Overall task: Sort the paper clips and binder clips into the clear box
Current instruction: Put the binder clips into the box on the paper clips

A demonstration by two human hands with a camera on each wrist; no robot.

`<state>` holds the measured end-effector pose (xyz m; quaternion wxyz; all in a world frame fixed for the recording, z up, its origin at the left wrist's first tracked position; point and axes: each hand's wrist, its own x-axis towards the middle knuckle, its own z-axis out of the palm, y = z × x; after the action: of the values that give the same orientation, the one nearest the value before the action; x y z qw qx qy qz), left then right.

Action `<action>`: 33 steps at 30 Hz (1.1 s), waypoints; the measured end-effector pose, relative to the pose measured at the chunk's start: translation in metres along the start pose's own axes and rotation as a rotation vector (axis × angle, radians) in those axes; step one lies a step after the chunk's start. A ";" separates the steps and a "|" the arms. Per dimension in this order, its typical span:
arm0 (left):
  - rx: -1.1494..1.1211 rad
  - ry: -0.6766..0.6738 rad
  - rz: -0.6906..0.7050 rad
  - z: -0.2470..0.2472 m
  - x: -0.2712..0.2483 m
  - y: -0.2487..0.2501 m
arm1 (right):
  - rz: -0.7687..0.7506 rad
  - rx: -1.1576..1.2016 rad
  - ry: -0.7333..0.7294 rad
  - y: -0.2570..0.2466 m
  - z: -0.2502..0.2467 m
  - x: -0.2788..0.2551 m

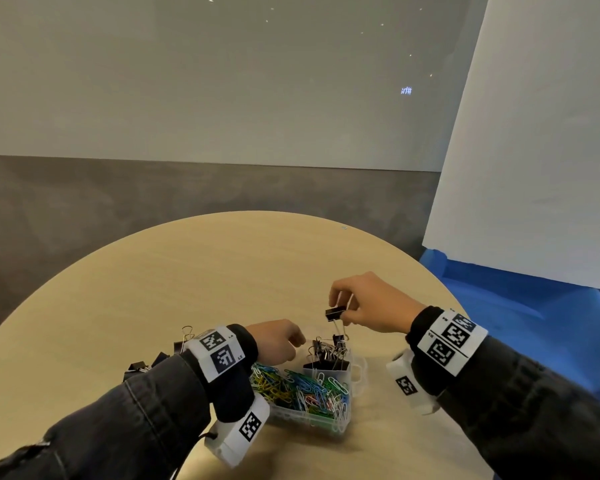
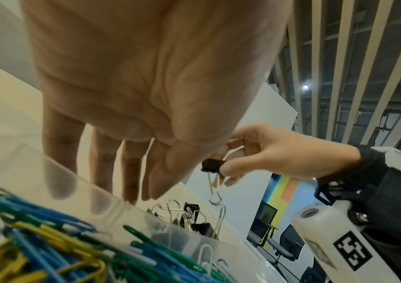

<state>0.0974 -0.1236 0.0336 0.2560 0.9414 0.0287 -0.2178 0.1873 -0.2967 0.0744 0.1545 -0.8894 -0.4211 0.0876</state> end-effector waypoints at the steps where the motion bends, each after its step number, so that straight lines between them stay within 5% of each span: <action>1: 0.014 -0.005 -0.004 0.000 0.000 0.000 | -0.031 0.009 0.003 -0.005 0.001 0.004; 6: 0.066 -0.034 -0.028 0.003 -0.001 0.001 | -0.153 -0.086 -0.082 -0.019 0.009 0.028; 14: 0.092 -0.004 -0.048 0.005 -0.006 0.002 | -0.093 -0.251 -0.329 -0.023 0.015 0.042; 22: 0.059 -0.059 -0.001 0.006 -0.006 0.005 | -0.136 -0.500 -0.246 -0.026 0.024 0.036; 26: 0.086 -0.081 0.025 0.007 -0.008 0.007 | -0.102 -0.438 -0.274 -0.015 0.022 0.033; 33: 0.052 0.148 0.067 -0.033 -0.048 -0.018 | 0.104 -0.169 -0.115 0.017 0.015 -0.006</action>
<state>0.0642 -0.0887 0.0709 0.2357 0.9617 0.0102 -0.1396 0.1916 -0.3087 0.0549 0.0498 -0.9135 -0.3883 0.1106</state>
